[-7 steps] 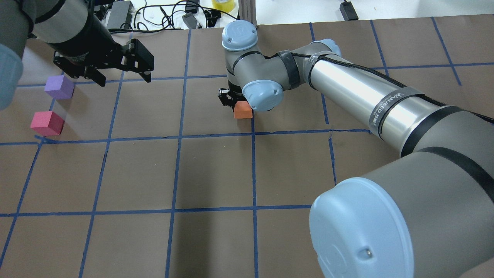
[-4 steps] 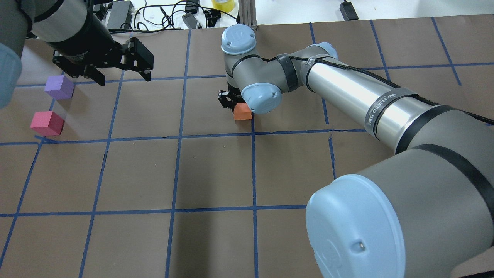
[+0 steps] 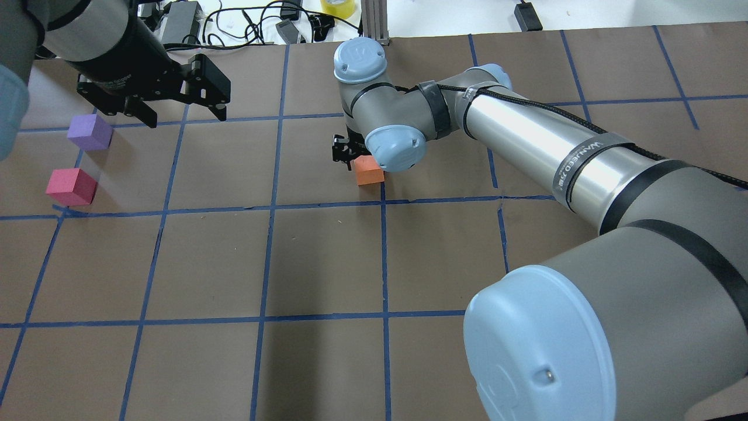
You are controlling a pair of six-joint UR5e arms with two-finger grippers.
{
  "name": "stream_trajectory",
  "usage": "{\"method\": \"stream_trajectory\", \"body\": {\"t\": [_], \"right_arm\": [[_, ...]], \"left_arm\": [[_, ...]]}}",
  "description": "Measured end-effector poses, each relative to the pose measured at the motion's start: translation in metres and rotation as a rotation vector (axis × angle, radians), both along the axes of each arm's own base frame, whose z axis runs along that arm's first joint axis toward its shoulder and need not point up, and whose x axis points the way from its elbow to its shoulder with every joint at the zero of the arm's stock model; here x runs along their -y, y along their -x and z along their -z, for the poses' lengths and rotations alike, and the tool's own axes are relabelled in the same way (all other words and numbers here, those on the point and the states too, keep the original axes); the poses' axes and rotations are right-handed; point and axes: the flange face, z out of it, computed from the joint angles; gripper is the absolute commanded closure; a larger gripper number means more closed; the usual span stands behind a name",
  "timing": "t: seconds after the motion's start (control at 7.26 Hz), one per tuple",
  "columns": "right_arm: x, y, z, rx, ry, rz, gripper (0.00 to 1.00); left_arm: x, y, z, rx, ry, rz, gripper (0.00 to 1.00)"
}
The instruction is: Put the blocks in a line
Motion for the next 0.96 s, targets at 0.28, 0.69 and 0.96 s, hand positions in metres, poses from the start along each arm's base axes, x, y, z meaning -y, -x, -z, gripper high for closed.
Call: {"method": "stream_trajectory", "body": {"t": [0.28,0.69,0.96], "right_arm": [[0.011,0.037,-0.039,0.008,-0.033,0.013,0.00],[0.018,0.144,-0.100,0.008,-0.135,0.054,0.00],[0.020,0.215,-0.133,-0.024,-0.137,0.047,0.00]], "left_arm": [[0.000,0.000,-0.001,-0.002,0.002,0.000,0.00],[0.000,0.002,-0.005,-0.002,0.010,0.003,0.00],[0.000,0.001,-0.008,0.003,0.016,0.007,0.00]]}}
